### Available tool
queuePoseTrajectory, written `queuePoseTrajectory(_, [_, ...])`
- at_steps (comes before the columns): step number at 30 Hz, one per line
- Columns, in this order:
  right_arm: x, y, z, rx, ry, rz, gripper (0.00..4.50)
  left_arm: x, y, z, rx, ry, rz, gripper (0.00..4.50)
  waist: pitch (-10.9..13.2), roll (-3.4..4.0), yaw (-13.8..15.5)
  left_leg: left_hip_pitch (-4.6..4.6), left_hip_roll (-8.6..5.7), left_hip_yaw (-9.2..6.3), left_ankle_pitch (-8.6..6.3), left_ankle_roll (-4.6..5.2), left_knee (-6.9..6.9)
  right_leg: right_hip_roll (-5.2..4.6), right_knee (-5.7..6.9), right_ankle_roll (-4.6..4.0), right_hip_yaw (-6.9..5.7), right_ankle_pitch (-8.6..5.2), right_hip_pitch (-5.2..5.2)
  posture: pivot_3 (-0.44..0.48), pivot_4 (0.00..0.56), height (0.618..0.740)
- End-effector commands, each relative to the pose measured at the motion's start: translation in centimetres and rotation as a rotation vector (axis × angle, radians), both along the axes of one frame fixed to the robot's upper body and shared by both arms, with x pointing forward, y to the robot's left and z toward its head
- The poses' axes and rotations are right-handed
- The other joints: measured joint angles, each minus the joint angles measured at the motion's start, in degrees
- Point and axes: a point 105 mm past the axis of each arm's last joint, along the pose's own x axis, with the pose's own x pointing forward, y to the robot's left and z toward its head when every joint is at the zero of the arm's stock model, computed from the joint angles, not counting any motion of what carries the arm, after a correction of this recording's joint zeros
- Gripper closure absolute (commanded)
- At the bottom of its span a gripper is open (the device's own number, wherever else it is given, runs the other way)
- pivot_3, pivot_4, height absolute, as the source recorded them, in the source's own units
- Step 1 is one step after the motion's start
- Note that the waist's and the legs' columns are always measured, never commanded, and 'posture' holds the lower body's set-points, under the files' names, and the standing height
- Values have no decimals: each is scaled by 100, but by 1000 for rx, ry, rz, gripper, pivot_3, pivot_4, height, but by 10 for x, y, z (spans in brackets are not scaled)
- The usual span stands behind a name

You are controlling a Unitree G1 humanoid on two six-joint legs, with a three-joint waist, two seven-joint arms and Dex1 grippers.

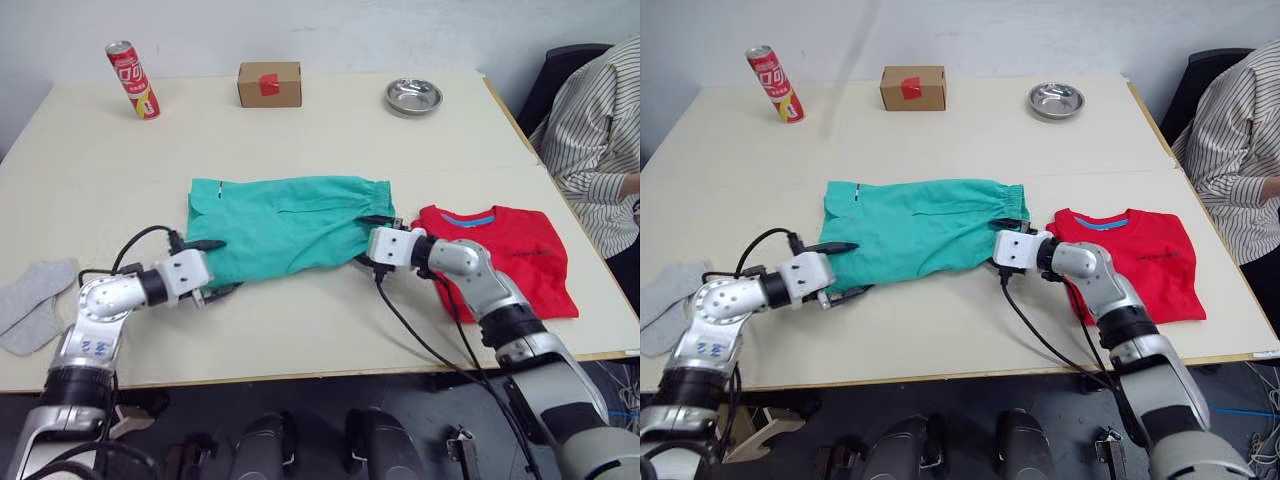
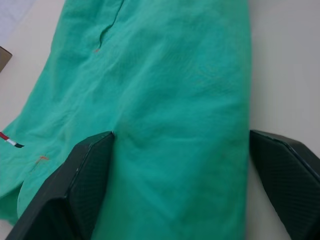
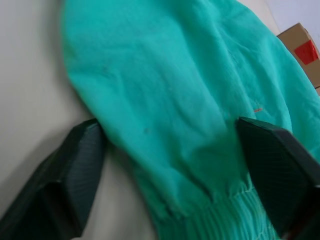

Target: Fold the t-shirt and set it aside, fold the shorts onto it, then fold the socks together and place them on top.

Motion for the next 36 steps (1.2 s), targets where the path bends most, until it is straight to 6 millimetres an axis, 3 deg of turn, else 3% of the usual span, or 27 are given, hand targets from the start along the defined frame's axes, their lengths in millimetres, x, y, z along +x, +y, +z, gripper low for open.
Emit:
queuePoseTrajectory(1, [10,-1,2,-11,-23,-31,1952,11,7,-16,43,41,60,1230,-1,0,-2,3,0,2,0,1,1,0,2,0,2,0,2,0,150,740])
queuePoseTrajectory(7, [9,1,3,9,-30,-5,4016,14,7,-26,19,106,53,3084,-1,1,-12,15,2,7,2,2,0,1,6,0,4,-1,10,0,150,740])
queuePoseTrajectory(9, [0,0,2,28,-22,37,4500,1,1,-22,-56,156,-2,3680,-2,1,-26,16,3,6,3,2,0,1,9,0,5,-1,11,0,150,740])
queuePoseTrajectory(12, [-12,-5,1,53,-19,81,4500,-21,-3,-20,-91,205,-69,4422,-1,1,-72,14,6,6,3,1,-5,3,6,-2,5,-4,11,0,150,740])
queuePoseTrajectory(17, [-44,-23,-8,51,11,128,4500,-57,-1,-18,-106,211,-75,4422,-1,1,-112,9,7,4,-3,3,-13,5,-8,2,2,-6,19,0,150,740])
queuePoseTrajectory(22, [-72,-35,-5,63,40,120,4500,-81,-4,-21,-115,193,-37,4422,0,2,-100,21,8,-12,-18,-2,-13,3,-31,2,0,-7,36,0,150,740])
queuePoseTrajectory(29, [-112,-18,-22,36,120,163,4500,-95,0,-29,-107,223,13,4422,-1,2,-12,26,10,-26,-48,-38,-14,1,-34,-6,-8,-10,42,0,150,740])
queuePoseTrajectory(33, [-116,-16,-29,42,160,147,4500,-102,-2,-28,-137,243,13,4422,-1,2,28,25,10,-26,-50,-37,-14,1,-36,-7,-8,-10,42,0,150,740])
queuePoseTrajectory(34, [-120,-16,-29,67,200,154,4500,-106,-4,-29,-133,255,0,4213,0,2,33,25,10,-26,-51,-36,-14,1,-37,-7,-8,-10,42,0,150,740])
queuePoseTrajectory(36, [-123,-19,-27,76,230,158,4013,-114,-4,-28,-139,270,-18,3762,0,2,39,25,10,-26,-55,-35,-15,1,-43,-7,-8,-10,44,0,150,740])
